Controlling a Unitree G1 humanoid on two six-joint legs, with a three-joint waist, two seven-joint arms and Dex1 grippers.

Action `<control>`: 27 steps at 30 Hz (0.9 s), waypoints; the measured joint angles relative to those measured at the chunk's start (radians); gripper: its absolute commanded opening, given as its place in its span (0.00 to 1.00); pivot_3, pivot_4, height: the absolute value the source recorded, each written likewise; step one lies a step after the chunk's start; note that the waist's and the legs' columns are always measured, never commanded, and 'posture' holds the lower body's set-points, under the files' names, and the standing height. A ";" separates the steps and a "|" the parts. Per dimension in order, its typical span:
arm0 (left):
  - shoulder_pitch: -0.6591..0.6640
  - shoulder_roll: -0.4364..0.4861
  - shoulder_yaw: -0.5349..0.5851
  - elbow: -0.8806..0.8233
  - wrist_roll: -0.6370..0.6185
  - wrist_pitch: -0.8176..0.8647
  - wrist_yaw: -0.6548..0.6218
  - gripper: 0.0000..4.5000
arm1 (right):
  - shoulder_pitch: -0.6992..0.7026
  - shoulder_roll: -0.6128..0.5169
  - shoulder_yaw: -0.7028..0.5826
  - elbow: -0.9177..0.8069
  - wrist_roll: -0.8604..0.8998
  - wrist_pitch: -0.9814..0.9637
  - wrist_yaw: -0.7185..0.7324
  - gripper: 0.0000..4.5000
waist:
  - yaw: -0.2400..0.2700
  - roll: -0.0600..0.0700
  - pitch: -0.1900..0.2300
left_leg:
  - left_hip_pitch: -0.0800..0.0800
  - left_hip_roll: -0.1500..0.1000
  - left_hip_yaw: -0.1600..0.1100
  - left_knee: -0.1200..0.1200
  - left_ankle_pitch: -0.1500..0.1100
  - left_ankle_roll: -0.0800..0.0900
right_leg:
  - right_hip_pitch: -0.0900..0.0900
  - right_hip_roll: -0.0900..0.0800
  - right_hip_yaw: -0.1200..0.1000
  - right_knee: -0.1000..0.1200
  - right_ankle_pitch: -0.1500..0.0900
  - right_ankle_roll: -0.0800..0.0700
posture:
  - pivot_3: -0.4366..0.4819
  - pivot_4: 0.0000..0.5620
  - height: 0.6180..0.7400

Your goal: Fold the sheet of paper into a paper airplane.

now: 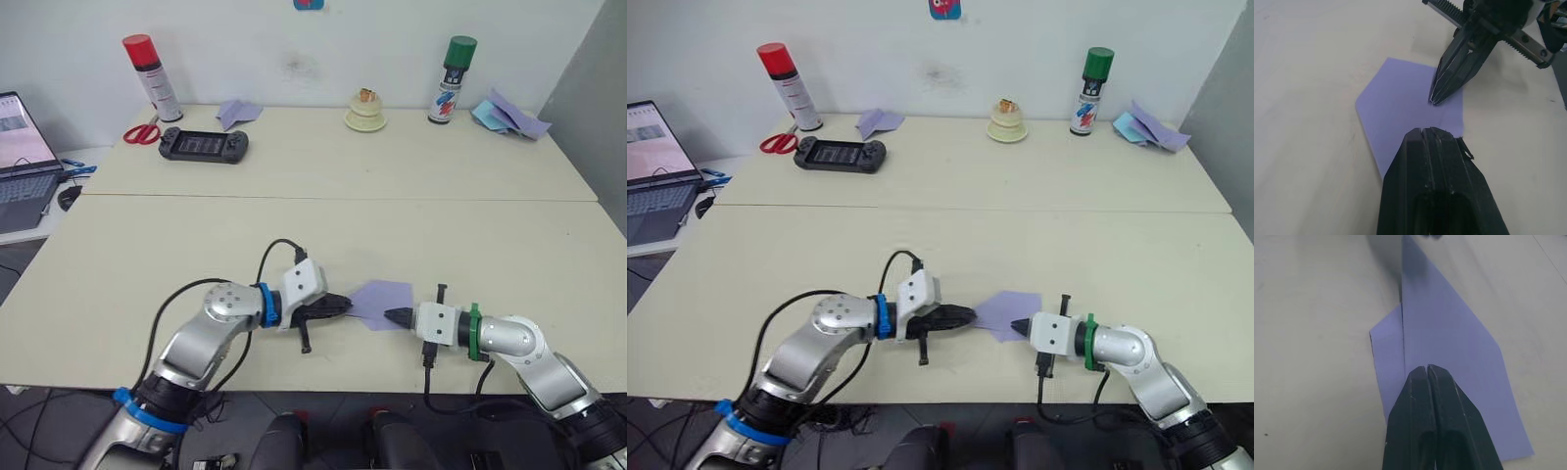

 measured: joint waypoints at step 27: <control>-0.025 -0.138 -0.002 0.208 0.058 -0.050 0.045 0.00 | 0.017 0.034 -0.014 -0.022 0.009 0.055 0.018 0.01 | 0.010 0.001 -0.004 | 0.002 -0.001 -0.001 0.003 0.000 0.000 | 0.004 0.000 0.000 0.000 0.000 0.003 | 0.48 0.27 0.85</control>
